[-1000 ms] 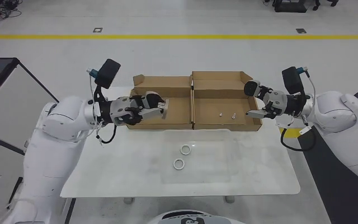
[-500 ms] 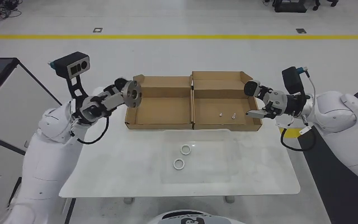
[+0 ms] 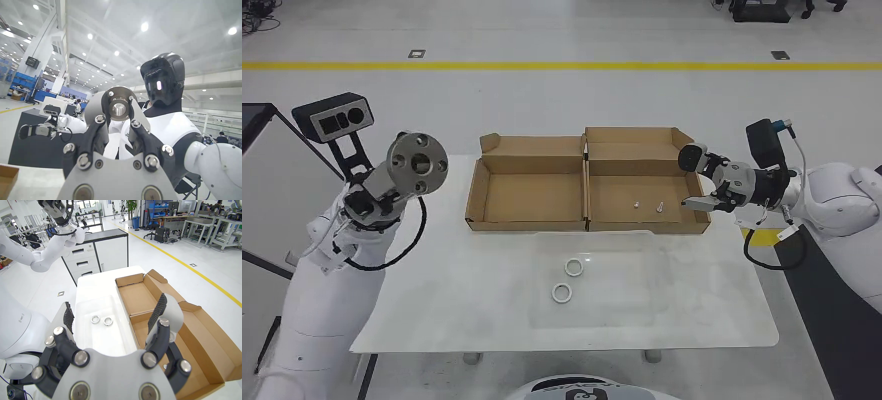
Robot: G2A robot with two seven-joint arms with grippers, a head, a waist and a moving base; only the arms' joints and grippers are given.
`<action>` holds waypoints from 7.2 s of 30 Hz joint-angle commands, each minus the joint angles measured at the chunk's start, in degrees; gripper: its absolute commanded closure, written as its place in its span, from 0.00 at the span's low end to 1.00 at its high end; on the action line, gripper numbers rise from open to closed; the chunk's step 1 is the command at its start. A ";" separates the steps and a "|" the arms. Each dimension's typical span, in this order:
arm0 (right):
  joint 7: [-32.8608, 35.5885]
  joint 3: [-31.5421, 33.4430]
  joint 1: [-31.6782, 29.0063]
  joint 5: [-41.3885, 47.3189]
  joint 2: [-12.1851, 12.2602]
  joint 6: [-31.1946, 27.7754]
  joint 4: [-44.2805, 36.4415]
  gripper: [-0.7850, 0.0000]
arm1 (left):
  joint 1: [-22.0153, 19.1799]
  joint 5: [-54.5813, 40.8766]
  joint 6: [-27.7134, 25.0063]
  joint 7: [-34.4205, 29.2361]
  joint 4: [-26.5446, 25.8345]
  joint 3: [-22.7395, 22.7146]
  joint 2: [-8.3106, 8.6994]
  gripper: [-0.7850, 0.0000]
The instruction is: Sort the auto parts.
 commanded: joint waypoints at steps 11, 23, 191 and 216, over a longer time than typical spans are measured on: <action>0.00 0.00 0.00 0.00 0.00 0.00 0.00 0.00 | 1.99 10.99 0.62 -0.60 0.73 -3.54 -0.04 1.00; 0.00 0.00 0.00 0.00 0.00 0.00 0.00 0.00 | 2.33 3.67 0.52 -0.50 -1.23 -2.97 0.63 1.00; 0.00 0.00 0.00 0.00 0.00 0.00 0.00 0.00 | -39.65 99.87 24.90 8.02 50.71 41.02 -19.43 1.00; 0.00 0.00 0.00 0.00 0.00 0.00 0.00 0.00 | -45.10 110.74 23.67 16.40 71.81 56.53 -30.19 1.00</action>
